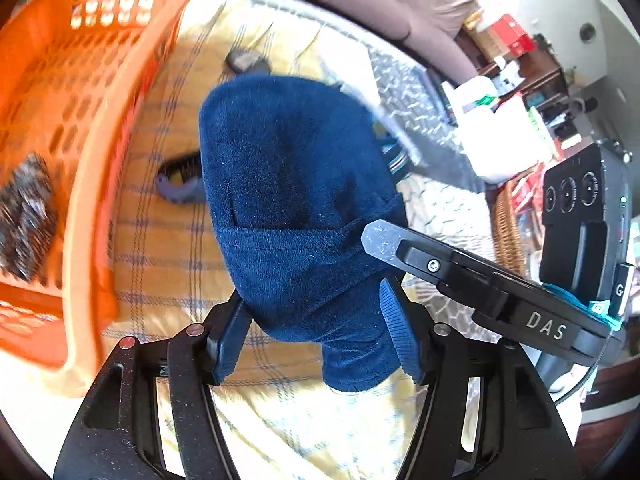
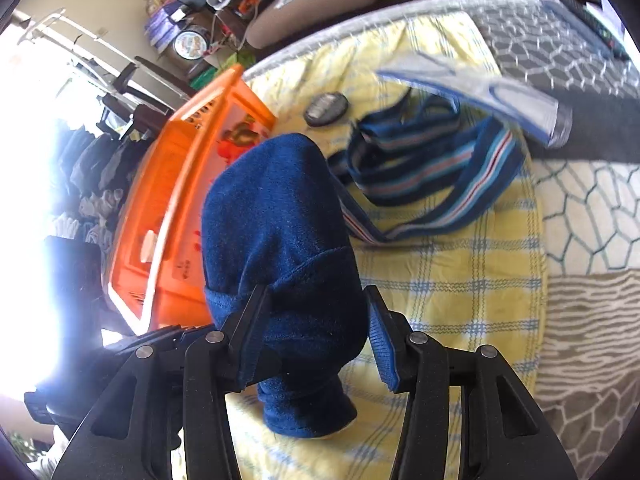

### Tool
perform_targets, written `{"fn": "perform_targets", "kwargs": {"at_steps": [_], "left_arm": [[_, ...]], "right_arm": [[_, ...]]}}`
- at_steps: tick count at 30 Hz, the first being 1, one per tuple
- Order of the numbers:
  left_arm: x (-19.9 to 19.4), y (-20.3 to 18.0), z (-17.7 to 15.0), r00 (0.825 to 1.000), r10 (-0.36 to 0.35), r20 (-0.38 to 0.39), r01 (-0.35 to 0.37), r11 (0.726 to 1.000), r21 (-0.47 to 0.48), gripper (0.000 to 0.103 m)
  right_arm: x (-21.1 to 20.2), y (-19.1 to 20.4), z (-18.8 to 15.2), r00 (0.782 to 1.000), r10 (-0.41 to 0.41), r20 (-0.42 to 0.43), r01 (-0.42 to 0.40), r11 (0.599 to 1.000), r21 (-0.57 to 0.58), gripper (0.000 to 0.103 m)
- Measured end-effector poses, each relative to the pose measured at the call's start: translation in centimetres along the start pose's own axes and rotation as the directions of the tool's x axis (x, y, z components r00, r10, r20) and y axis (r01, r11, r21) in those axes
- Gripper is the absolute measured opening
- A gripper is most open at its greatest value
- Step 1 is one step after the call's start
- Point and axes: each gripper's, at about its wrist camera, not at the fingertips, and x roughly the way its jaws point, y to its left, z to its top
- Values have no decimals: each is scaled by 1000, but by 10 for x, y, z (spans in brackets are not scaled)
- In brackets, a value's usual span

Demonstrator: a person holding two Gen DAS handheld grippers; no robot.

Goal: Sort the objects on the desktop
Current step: 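Grasp the navy knit hat with both grippers and lift it, then carry the hat into the orange basket and open both grippers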

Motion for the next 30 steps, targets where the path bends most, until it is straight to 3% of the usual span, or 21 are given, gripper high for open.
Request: {"fn": "perform_targets", "kwargs": {"at_steps": [8, 16, 24, 30], "left_arm": [[-53, -22, 16, 997, -4, 76, -1, 998, 66, 60], [-110, -6, 21, 992, 4, 127, -17, 995, 99, 60], [-150, 41, 43, 989, 34, 146, -45, 996, 77, 60], [-164, 86, 76, 987, 77, 140, -88, 993, 76, 60]], "right_arm": [[-41, 38, 14, 997, 0, 76, 1, 1000, -12, 49], [-56, 90, 22, 995, 0, 101, 6, 998, -62, 49], [-34, 142, 41, 996, 13, 86, -5, 995, -96, 49], [11, 180, 71, 997, 42, 61, -37, 996, -86, 49]]}}
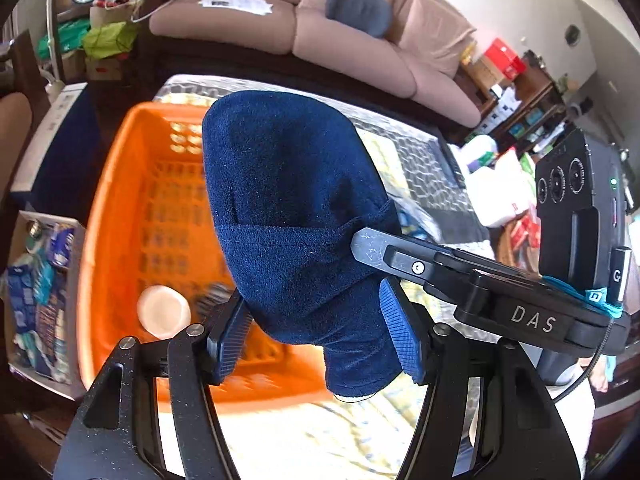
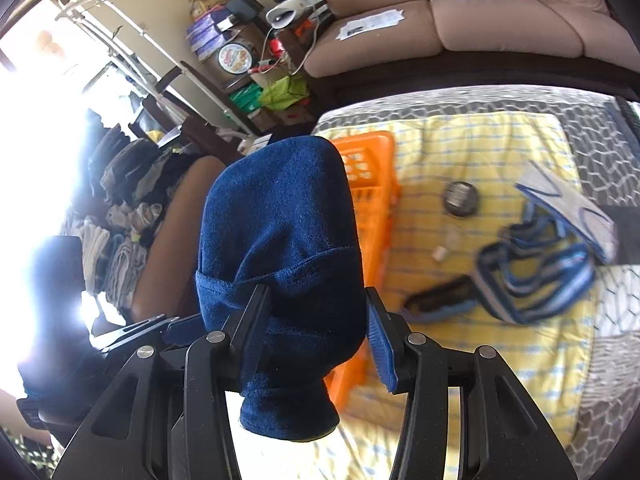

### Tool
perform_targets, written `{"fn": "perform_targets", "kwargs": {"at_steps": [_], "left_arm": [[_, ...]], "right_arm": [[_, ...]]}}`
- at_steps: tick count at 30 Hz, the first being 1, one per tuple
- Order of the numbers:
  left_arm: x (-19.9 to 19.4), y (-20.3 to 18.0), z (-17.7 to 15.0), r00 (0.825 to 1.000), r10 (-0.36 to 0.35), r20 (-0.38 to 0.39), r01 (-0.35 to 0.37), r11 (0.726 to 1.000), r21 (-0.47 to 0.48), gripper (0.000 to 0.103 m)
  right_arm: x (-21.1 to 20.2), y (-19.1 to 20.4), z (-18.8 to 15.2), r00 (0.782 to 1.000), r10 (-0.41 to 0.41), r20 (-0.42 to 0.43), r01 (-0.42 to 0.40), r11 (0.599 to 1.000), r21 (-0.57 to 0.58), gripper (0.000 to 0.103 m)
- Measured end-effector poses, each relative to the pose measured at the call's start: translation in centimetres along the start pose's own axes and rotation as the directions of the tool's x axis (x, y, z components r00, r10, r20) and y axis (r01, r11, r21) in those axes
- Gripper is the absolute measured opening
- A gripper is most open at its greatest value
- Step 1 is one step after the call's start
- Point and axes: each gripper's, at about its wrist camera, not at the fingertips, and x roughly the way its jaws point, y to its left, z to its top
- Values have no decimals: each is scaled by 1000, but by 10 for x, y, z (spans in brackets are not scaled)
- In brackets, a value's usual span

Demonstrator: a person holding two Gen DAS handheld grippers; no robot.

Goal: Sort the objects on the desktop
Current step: 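Carry the hat into the orange basket and open both grippers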

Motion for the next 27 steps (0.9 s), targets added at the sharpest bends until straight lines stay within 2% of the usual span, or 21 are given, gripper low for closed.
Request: {"fn": "perform_targets", "kwargs": {"at_steps": [3, 7, 12, 20, 27], "left_arm": [[7, 22, 17, 1000, 17, -23, -17, 1000, 17, 60], [27, 52, 33, 998, 14, -69, -14, 1000, -5, 60], [60, 79, 46, 993, -19, -118, 17, 1000, -21, 60], [99, 93, 63, 982, -22, -186, 26, 999, 23, 61], [127, 95, 63, 972, 34, -232, -10, 995, 102, 58]], "right_arm": [[28, 9, 13, 1000, 14, -9, -14, 1000, 18, 49], [64, 14, 28, 1000, 11, -29, -10, 999, 32, 49], [102, 8, 42, 997, -26, -66, 28, 999, 25, 48], [136, -8, 54, 987, -119, -105, 121, 993, 12, 48], [159, -21, 52, 969, -189, -156, 198, 979, 44, 47]]}}
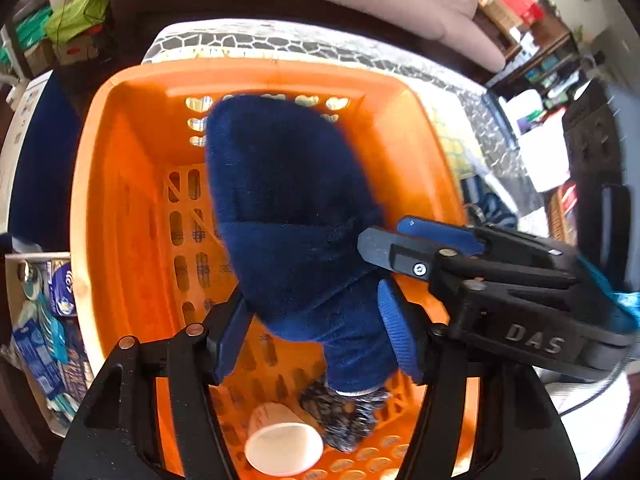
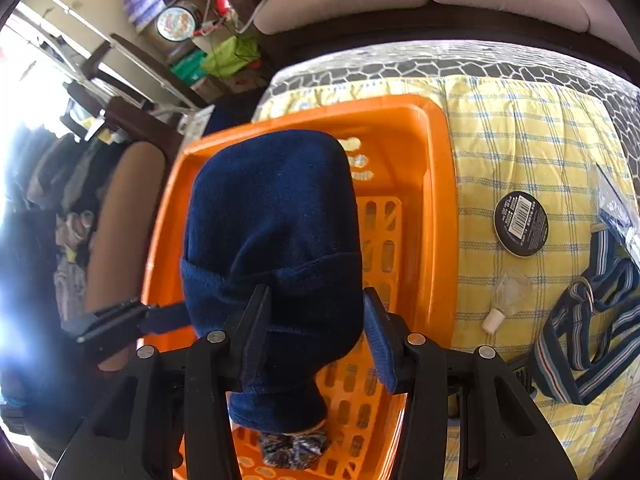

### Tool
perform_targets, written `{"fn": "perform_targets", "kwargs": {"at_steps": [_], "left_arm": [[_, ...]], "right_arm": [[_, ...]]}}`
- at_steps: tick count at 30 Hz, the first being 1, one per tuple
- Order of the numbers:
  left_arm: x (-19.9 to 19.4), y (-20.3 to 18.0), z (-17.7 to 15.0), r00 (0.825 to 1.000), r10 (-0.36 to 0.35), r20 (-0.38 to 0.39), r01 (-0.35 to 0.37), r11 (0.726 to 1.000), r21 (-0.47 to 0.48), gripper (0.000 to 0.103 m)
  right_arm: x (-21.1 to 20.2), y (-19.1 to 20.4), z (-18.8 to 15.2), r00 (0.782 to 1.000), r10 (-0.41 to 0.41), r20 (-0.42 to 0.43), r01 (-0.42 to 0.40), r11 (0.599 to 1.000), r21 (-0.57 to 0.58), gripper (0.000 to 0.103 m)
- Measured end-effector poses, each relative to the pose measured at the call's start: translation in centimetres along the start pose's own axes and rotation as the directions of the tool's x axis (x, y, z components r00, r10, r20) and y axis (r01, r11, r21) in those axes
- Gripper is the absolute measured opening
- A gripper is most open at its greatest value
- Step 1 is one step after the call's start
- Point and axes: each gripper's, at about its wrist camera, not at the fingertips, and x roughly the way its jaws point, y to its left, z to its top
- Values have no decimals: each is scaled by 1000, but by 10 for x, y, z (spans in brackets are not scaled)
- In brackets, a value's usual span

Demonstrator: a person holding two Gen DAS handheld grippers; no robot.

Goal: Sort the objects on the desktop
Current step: 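Carry the hat into the orange basket and open both grippers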

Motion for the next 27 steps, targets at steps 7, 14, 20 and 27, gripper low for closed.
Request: {"fn": "perform_targets", "kwargs": {"at_steps": [7, 14, 20, 27], "left_arm": [[26, 6, -5, 996, 82, -41, -82, 997, -4, 59], [22, 10, -7, 993, 114, -23, -115, 992, -55, 67], [-11, -2, -15, 993, 109, 51, -105, 992, -66, 78], [-43, -37, -25, 989, 117, 94, -114, 993, -36, 78]], "right_arm": [[2, 19, 4, 998, -71, 1, 70, 995, -74, 40], [-13, 10, 0, 996, -83, 22, 84, 994, -68, 40], [-32, -9, -10, 998, -59, 38, 60, 997, -40, 37], [-65, -6, -23, 996, -46, 74, 50, 997, -57, 51]]}}
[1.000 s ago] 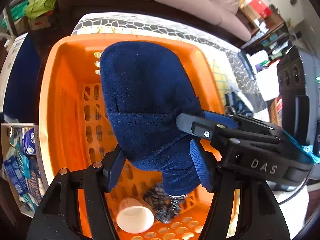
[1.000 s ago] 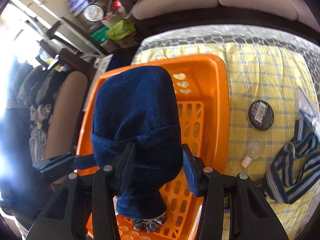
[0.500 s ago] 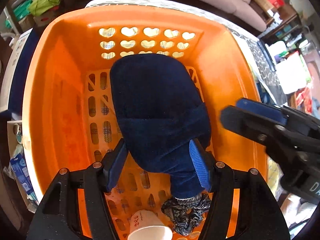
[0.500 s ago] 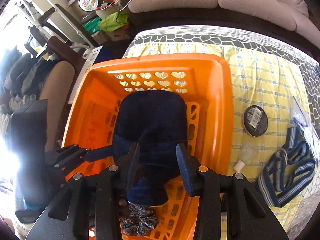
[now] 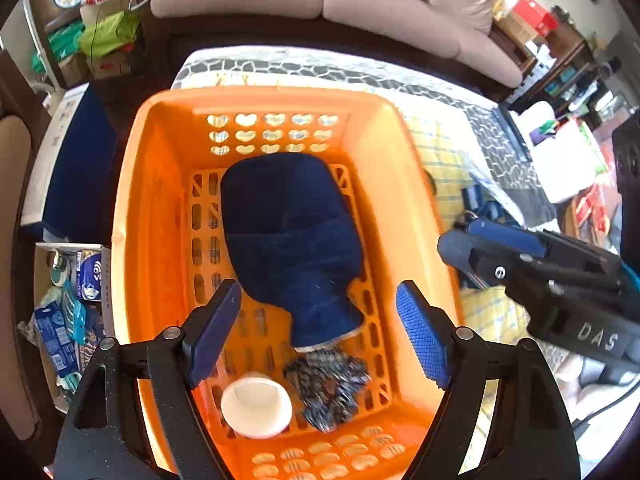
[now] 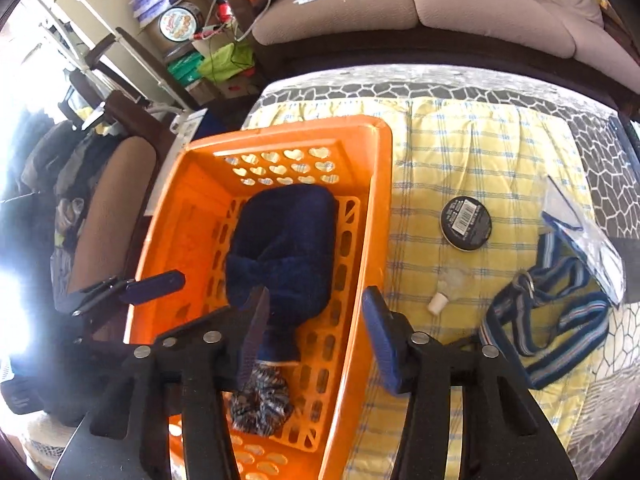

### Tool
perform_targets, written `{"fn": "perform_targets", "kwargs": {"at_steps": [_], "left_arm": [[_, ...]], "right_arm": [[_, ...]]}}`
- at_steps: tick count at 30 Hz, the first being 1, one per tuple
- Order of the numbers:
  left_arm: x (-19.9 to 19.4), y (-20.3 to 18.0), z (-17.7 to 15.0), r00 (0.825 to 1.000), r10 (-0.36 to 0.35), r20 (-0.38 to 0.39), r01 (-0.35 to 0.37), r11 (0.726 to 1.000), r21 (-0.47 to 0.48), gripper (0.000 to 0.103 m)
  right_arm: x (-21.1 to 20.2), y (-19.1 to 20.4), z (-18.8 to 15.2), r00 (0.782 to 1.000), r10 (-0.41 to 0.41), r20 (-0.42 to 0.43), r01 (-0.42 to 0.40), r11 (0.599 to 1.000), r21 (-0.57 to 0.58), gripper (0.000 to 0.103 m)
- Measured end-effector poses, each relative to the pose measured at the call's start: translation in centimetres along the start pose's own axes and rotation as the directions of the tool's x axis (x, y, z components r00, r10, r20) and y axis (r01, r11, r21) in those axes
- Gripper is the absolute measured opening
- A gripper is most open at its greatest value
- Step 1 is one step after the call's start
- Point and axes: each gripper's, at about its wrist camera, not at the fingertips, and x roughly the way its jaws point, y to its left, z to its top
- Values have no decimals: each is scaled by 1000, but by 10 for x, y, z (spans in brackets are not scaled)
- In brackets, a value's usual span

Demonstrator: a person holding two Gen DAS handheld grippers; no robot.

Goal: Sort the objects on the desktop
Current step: 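Carry the hat into the orange basket and open both grippers, then move both grippers toward the clear plastic bag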

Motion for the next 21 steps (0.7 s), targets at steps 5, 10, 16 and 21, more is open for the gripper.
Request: {"fn": "perform_targets", "kwargs": {"at_steps": [5, 10, 16, 21], "left_arm": [[-24, -29, -11, 1000, -9, 24, 9, 1000, 24, 81], [-40, -56, -25, 999, -31, 43, 28, 998, 53, 103], [-42, -90, -39, 998, -54, 29, 52, 996, 67, 103], [-41, -119, -47, 997, -77, 25, 75, 994, 80, 103]], "right_arm": [[-32, -5, -9, 1000, -7, 28, 7, 1000, -5, 56], [-60, -27, -26, 998, -30, 47, 30, 1000, 3, 88], [-77, -70, -53, 998, -54, 34, 52, 997, 49, 98], [-90, -112, -75, 999, -29, 36, 25, 994, 107, 103]]}}
